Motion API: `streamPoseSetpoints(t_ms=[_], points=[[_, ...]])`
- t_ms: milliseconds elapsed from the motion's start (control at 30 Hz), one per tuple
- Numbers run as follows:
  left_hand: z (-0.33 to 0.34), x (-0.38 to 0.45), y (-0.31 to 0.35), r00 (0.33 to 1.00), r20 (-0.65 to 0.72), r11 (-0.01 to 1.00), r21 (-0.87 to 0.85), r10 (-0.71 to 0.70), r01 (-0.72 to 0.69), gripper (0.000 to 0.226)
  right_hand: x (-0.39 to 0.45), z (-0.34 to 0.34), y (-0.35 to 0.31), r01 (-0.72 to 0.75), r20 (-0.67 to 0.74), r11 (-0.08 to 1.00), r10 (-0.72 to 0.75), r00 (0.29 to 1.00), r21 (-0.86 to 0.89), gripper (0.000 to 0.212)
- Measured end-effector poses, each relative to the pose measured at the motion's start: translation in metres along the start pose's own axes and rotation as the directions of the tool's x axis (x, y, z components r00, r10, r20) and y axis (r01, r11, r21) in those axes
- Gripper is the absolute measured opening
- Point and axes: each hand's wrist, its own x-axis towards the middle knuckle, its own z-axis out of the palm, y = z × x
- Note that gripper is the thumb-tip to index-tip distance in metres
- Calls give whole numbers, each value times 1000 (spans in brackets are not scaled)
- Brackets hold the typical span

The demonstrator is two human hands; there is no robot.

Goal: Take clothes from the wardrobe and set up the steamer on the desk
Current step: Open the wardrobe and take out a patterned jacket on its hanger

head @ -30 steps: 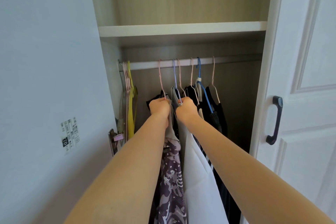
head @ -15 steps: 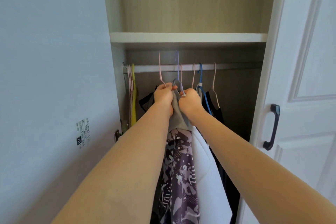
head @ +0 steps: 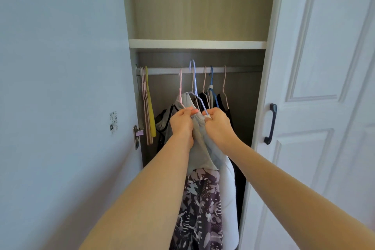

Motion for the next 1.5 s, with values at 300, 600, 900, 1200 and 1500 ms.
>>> streamPoseSetpoints(t_ms=[300, 600, 900, 1200, 1500], points=[[-30, -99, -9, 990, 97, 994, -41, -100, 105, 26, -114, -40, -21, -1, 16, 999, 1, 1000, -46, 14], [-70, -221, -26, 962, 254, 991, -66, -98, 118, 17, -250, -80, -36, -63, 7, 991, 64, 998, -122, 19], [-119, -329, -48, 906, 379, 915, -266, -190, 303, 24, -382, -90, -48, -154, 39, 981, 160, 986, -116, 21], [-163, -409, -51, 875, 412, 818, -390, -256, 423, 27, -477, -87, -60, -208, 21, 977, 210, 978, -49, 17], [-198, -487, -48, 859, 419, 726, -486, -295, 486, 29, -560, -76, -90, -236, -51, 969, 233, 971, -68, 12]])
